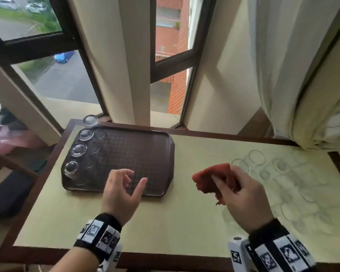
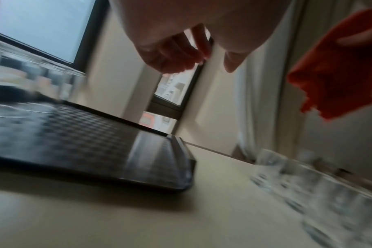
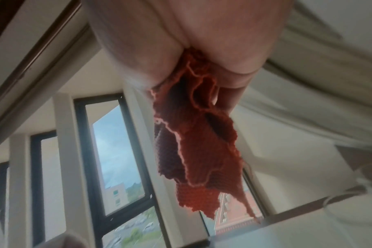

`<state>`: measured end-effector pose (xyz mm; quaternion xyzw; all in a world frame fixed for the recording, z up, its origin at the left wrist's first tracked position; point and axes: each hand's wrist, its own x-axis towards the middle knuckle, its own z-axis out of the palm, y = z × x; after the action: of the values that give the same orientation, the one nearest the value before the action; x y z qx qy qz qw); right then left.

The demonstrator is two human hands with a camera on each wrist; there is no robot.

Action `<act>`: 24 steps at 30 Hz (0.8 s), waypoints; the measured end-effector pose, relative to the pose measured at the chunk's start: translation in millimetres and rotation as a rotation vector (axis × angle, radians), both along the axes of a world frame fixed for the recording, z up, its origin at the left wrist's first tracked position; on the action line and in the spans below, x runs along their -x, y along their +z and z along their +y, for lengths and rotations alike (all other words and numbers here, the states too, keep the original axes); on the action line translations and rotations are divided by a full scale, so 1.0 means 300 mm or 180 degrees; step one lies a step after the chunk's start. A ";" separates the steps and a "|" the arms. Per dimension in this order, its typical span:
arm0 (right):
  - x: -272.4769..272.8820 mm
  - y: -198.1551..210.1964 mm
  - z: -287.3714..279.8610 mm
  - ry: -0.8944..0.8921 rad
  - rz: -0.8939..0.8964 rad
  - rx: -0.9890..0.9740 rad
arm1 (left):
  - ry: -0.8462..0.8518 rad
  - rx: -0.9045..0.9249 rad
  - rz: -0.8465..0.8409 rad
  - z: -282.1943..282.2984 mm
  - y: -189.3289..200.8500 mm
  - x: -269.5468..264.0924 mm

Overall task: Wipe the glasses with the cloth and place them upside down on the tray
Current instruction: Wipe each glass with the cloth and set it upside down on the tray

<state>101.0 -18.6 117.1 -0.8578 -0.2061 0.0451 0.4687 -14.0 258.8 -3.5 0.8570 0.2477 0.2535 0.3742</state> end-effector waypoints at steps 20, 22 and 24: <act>-0.165 -0.011 -0.735 -0.0904 -0.0017 0.0066 | -0.1882 0.0215 0.1857 -0.905 -0.158 -0.379; -0.170 -0.019 -0.740 -0.0835 -0.0037 0.0098 | -0.1583 0.0508 0.1702 -0.890 -0.134 -0.361; -0.178 -0.017 -0.730 -0.0791 -0.0050 0.0079 | -0.1176 0.0919 0.1388 -0.862 -0.084 -0.342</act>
<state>154.4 -237.6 111.9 -0.8828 -0.1013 -0.0175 0.4584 88.7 0.1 -28.6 0.8596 0.1957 -0.0462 0.4697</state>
